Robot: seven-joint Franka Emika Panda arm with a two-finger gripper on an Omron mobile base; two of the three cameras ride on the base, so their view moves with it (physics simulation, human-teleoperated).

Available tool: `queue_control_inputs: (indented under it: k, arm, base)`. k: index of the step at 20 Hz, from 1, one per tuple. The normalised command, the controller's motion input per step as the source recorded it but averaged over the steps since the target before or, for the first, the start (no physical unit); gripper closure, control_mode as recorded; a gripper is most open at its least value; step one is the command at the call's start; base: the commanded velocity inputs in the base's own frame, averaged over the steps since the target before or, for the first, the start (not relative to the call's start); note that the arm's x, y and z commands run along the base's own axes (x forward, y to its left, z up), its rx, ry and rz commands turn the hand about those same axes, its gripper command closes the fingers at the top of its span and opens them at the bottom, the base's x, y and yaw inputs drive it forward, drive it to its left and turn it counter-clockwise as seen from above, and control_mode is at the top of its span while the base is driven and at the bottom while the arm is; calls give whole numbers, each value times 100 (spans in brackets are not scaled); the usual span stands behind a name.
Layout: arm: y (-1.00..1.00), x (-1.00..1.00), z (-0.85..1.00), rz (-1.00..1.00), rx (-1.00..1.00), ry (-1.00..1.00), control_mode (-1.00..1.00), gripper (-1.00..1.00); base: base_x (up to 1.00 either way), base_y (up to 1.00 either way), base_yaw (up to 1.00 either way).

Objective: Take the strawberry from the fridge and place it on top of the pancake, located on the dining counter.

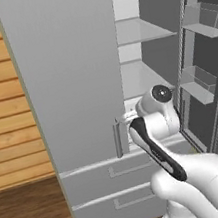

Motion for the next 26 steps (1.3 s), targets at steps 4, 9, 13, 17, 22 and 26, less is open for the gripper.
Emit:
queue_control_inputs:
  k: [4, 9, 13, 17, 22, 26]
  arm:
    - [56, 91, -27, -1, 17, 22, -100, -100]
    - [36, 81, -18, -1, 3, 20, -100, -100]
    - [13, 51, -13, -1, -5, 9, -100, -100]
    - [7, 2, -54, 0, -12, -1, -100, -100]
    - [13, 1, -55, 0, -9, 0, -100, -100]
    - [9, 0, -47, 0, -5, 0, -100, 100]
  base:
    - [0, 0, 0]
    - [0, 0, 0]
    - [0, 0, 0]
    - [0, 0, 0]
    - [0, 0, 0]
    - [0, 0, 0]
